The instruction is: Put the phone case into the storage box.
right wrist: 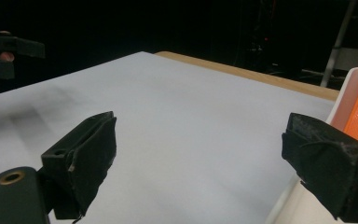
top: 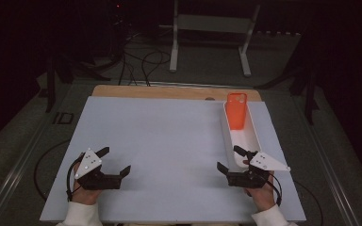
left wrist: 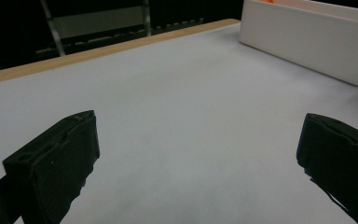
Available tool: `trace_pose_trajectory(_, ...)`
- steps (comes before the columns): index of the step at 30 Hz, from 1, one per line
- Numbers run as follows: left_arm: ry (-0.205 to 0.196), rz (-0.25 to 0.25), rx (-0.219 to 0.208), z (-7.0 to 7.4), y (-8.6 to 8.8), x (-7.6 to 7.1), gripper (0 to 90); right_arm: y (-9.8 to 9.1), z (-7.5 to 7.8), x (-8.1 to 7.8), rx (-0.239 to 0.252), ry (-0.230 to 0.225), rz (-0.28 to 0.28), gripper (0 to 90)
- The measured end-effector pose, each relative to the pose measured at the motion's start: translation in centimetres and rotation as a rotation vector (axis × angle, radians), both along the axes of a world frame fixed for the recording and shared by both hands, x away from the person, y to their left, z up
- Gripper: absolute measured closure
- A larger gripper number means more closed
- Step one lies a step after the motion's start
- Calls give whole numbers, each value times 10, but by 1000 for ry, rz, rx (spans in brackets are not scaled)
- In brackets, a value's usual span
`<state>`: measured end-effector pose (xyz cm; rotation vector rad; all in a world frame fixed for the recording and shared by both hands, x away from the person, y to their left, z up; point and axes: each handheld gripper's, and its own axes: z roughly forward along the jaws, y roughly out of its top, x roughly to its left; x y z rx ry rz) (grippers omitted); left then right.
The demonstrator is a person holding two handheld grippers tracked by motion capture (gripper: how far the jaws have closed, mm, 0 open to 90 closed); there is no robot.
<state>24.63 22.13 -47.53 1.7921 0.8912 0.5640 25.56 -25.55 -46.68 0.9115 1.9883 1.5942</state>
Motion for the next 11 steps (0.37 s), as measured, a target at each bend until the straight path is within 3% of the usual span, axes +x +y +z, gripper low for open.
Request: trace_pose_trajectory(11,-1,11,4,0,0,0,0,-2,-2,0,5,5,2,97)
